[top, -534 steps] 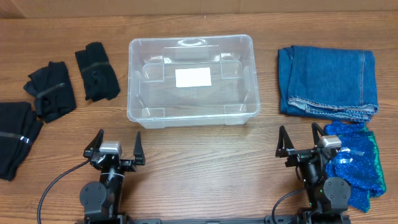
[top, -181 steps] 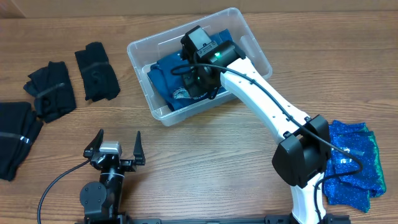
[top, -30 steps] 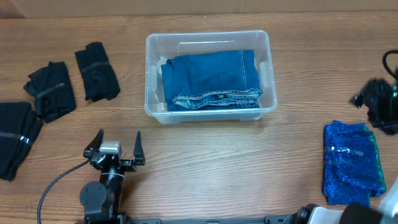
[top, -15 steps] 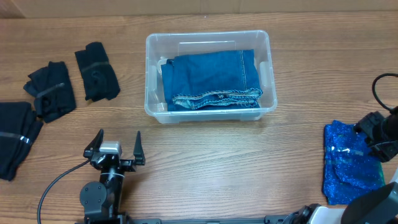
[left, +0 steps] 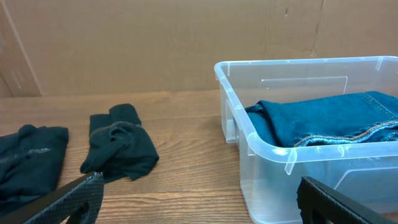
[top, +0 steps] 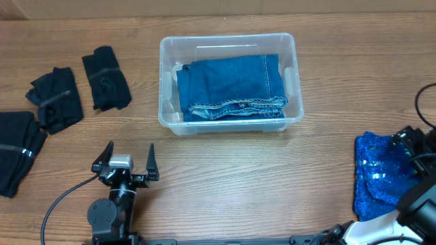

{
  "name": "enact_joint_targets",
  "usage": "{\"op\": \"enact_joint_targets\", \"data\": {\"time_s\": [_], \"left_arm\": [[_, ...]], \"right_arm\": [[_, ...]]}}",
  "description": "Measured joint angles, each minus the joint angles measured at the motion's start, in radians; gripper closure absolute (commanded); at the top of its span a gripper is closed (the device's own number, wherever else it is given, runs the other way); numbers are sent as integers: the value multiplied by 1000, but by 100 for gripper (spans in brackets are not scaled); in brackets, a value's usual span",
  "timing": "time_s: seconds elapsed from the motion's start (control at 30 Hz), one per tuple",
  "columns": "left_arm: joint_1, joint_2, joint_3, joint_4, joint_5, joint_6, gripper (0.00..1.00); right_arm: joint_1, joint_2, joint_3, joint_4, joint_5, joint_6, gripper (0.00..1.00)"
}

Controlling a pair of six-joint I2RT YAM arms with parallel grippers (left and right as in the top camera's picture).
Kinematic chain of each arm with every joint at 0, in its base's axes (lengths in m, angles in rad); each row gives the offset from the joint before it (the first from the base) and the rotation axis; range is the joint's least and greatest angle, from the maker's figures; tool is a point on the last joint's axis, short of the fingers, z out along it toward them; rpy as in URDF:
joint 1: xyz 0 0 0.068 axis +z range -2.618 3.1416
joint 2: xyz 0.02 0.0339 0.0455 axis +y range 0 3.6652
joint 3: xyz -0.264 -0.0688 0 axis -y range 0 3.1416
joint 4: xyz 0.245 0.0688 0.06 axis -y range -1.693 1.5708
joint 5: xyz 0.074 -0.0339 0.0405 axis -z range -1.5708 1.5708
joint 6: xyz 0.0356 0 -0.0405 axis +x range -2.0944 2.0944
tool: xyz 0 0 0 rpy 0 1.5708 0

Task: Pack container
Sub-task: 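Move the right gripper to the sparkly blue fabric and grasp it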

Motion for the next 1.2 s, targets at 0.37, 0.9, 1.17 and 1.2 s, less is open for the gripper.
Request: {"op": "enact_joint_targets", "data": {"time_s": [0.37,0.9,1.17,1.2], "left_arm": [[0,0,0,0,0,0,0],[0,0,0,0,0,0,0],[0,0,0,0,0,0,0],[0,0,0,0,0,0,0]], "right_arm": [[-148,13,-3,119,-134,-138,8],[-148,31,-5,247,-134,-338,11],[-148,129,-8,203,-169,-351,35],[-148,139,-8,200,-178,-349,38]]}}
